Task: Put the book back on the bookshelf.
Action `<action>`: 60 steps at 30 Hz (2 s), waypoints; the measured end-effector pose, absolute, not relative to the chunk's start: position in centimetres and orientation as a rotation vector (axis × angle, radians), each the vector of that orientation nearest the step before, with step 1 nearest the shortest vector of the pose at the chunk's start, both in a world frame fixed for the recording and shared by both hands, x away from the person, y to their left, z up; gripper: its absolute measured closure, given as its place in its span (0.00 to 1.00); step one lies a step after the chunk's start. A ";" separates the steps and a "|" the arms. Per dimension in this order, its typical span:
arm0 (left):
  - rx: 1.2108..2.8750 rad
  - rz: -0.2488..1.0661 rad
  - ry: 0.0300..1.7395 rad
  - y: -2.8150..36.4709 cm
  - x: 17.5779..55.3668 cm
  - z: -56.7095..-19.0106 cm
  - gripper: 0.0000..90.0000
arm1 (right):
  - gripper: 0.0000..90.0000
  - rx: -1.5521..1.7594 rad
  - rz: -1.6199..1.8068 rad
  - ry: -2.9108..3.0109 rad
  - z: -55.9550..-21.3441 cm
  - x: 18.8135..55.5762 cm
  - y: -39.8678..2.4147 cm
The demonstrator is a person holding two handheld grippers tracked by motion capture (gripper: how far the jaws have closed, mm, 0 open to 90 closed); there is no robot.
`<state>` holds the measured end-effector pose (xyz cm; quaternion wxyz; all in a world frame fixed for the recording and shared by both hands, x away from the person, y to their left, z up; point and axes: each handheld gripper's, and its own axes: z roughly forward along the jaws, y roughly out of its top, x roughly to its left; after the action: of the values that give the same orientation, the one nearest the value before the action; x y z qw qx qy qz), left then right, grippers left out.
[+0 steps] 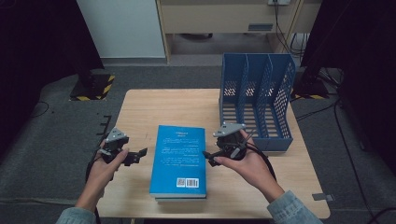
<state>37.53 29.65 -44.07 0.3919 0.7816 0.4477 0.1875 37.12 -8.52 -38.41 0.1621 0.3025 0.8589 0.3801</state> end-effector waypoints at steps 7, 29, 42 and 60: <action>1.955 0.436 1.146 28.6 37.8 -43.1 0.06 | 0.14 0.879 1.092 2.462 -37.9 38.2 -7.7; 1.990 0.376 1.056 25.3 37.5 -41.3 0.06 | 0.07 0.856 1.095 2.539 -39.3 38.6 -5.2; 2.061 0.337 1.047 23.0 38.1 -43.3 0.06 | 0.08 0.895 1.050 2.584 -41.5 39.4 -4.5; 2.033 0.238 1.067 23.0 38.3 -44.8 0.05 | 0.04 0.979 1.120 2.664 -44.2 39.6 -4.6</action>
<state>38.32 23.01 -44.84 0.4048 0.8054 0.4225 0.0943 39.59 -4.58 -44.20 0.0450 0.3205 0.8723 0.3666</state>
